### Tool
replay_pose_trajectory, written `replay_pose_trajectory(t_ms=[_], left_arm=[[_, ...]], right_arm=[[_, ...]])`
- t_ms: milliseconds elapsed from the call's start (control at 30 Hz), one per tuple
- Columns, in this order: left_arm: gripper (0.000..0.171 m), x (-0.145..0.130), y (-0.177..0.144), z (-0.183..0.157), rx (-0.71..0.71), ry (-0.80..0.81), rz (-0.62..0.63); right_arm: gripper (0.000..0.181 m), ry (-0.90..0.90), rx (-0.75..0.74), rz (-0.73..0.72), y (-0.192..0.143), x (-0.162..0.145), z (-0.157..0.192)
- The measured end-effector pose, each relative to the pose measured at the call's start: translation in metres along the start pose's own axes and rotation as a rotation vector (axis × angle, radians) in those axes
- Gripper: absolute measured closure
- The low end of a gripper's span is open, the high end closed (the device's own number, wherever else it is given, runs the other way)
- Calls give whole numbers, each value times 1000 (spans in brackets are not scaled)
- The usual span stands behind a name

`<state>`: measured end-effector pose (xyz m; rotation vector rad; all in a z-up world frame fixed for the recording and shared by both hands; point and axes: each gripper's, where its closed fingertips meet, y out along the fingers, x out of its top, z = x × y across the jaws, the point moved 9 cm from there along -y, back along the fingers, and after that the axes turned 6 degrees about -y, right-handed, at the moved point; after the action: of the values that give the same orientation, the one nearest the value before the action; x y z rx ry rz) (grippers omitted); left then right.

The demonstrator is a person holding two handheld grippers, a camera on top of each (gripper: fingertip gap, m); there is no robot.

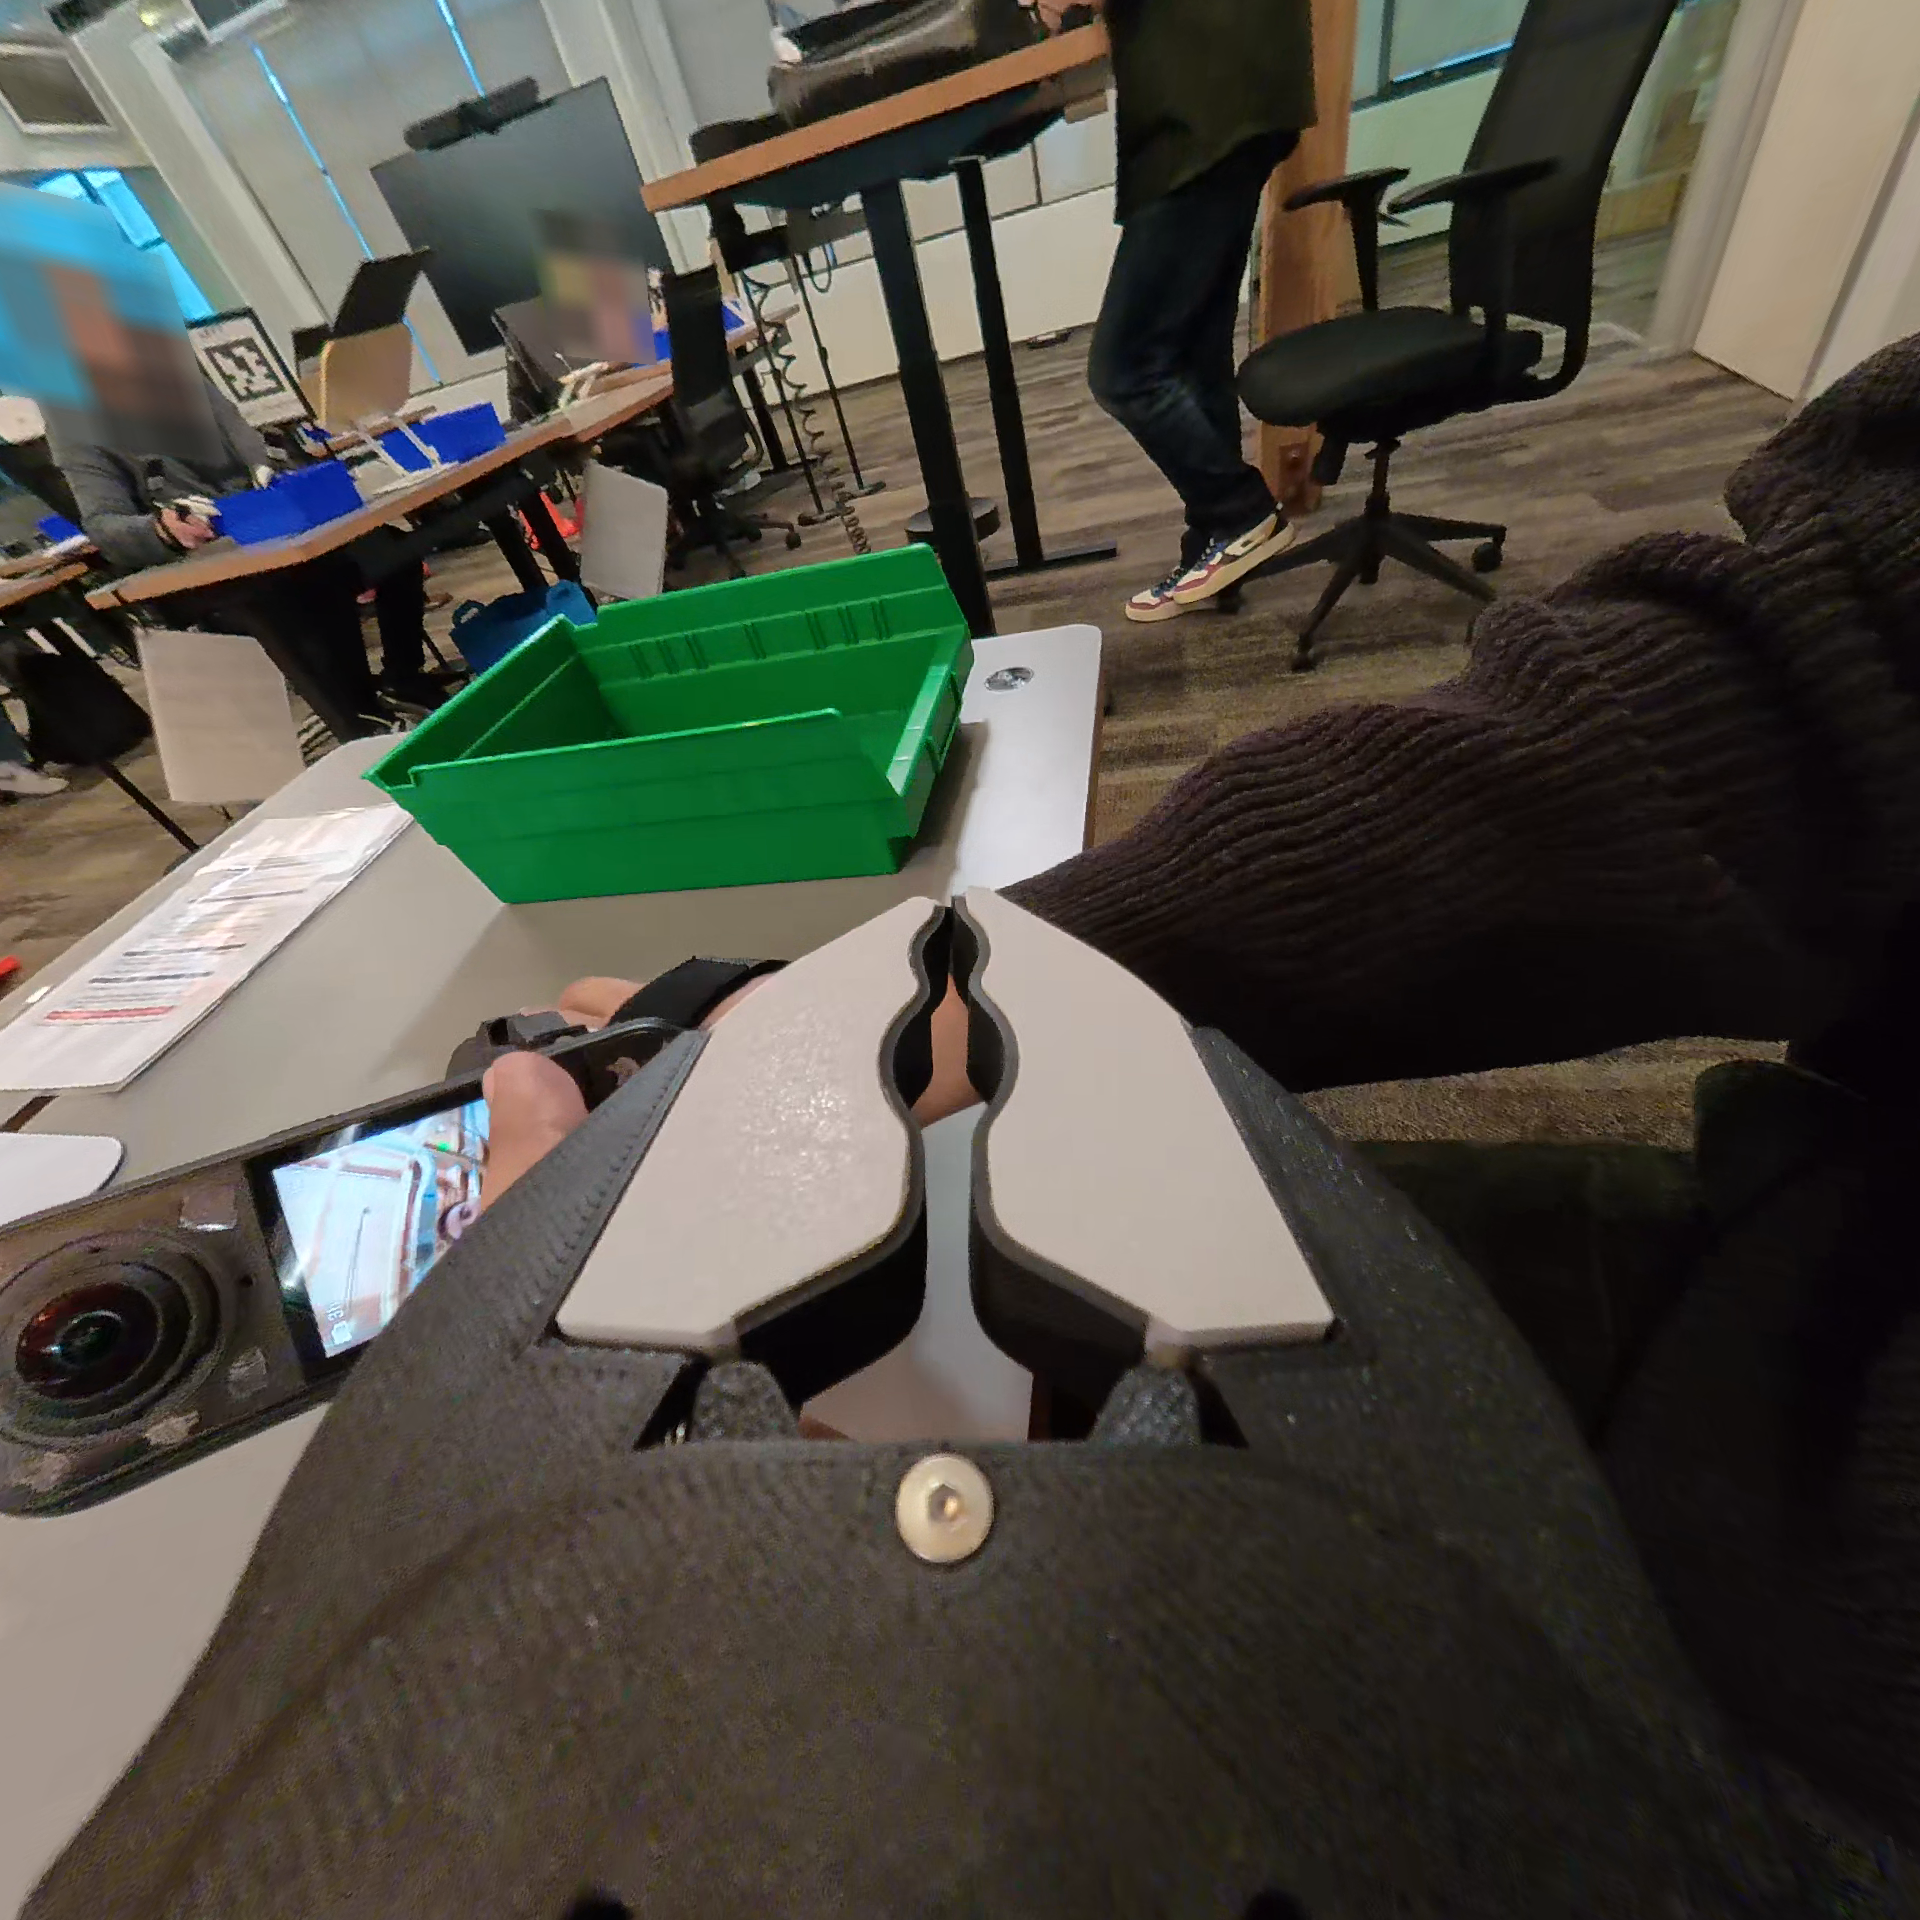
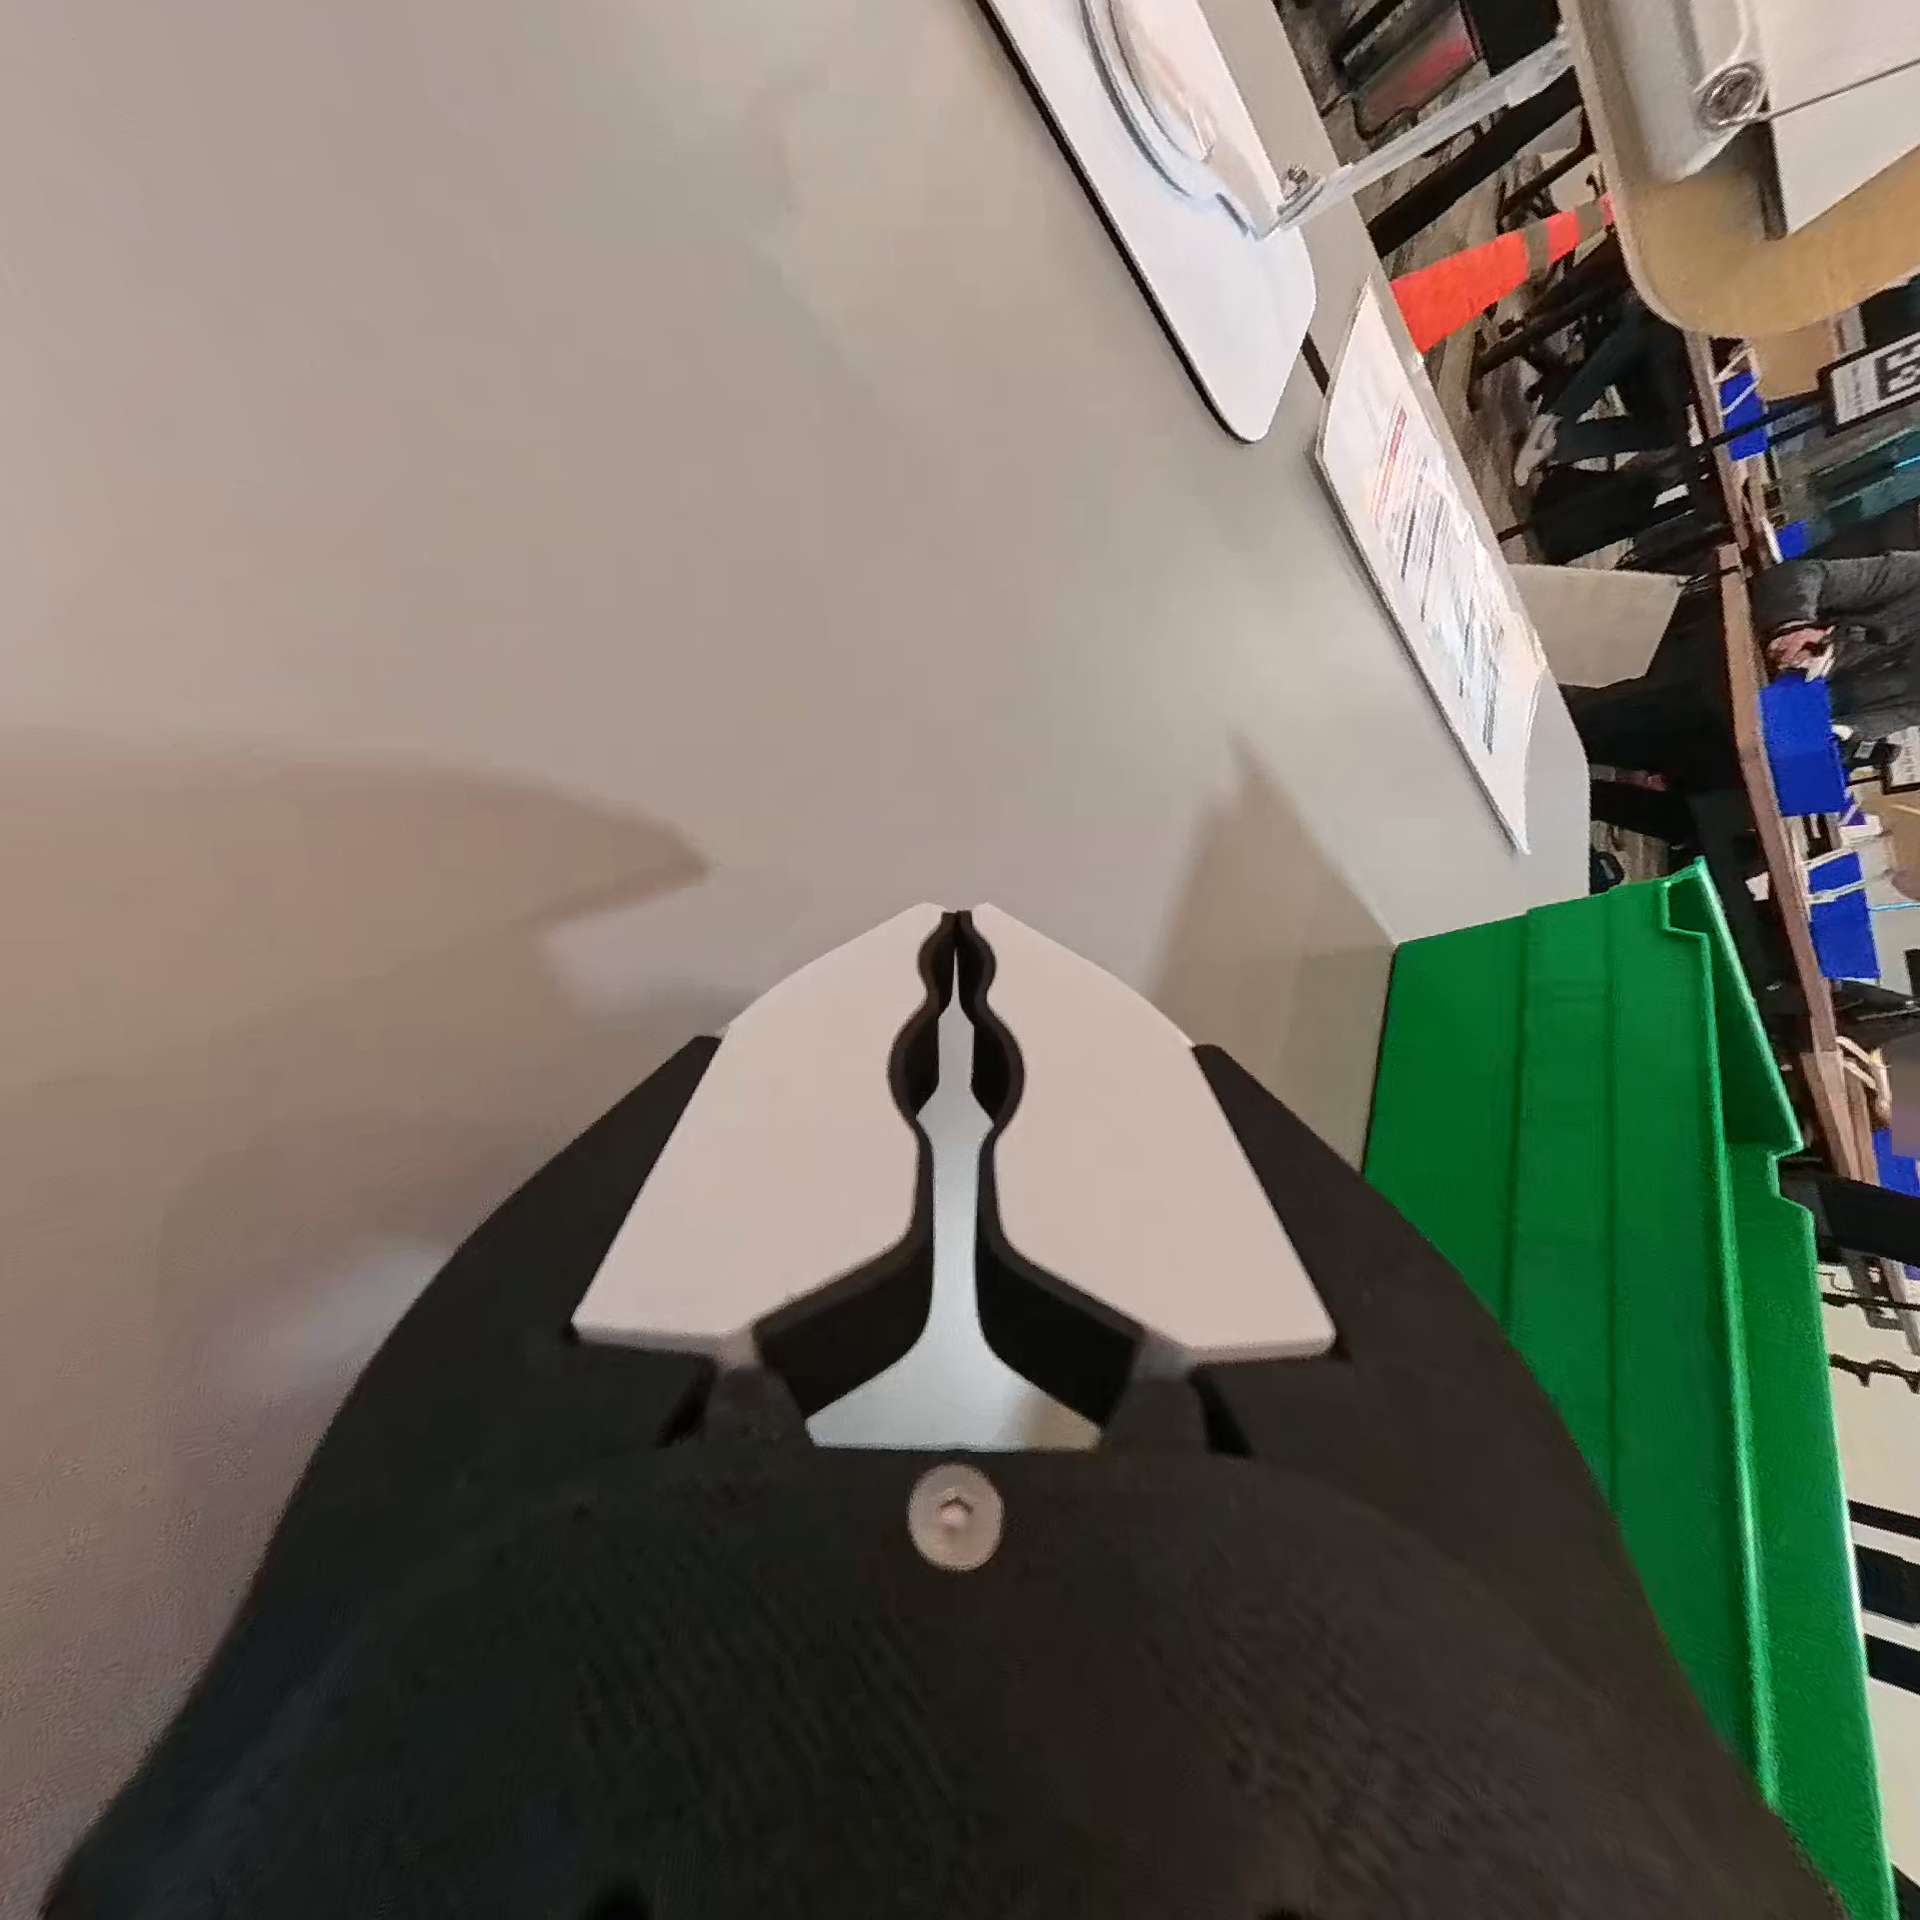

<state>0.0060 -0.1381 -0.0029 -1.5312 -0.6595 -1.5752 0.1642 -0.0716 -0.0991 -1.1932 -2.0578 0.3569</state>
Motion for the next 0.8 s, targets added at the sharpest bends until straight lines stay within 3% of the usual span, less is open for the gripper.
replay_pose_trajectory(t_ms=[133,300,567,633,700,733,800], left_arm=[[171,-3,1,1,0,5,36],[171,8,-15,13,69,-43,-77],[169,-7,-58,62,280,-248,-247],[168,-19,-70,78,378,-307,-261],[164,-34,-79,98,482,-362,-226],[154,-44,-81,107,507,-389,-176],[134,-71,-80,123,505,-455,6]], right_arm=[[181,0,11,-4,1,0,2],[181,55,49,-34,-1,-3,-2],[180,141,116,-72,0,-15,-9],[168,169,158,-93,-1,-18,-9],[152,208,210,-113,-2,-19,-9],[145,234,239,-128,-2,-19,-10],[138,286,290,-159,-1,-20,-11]])
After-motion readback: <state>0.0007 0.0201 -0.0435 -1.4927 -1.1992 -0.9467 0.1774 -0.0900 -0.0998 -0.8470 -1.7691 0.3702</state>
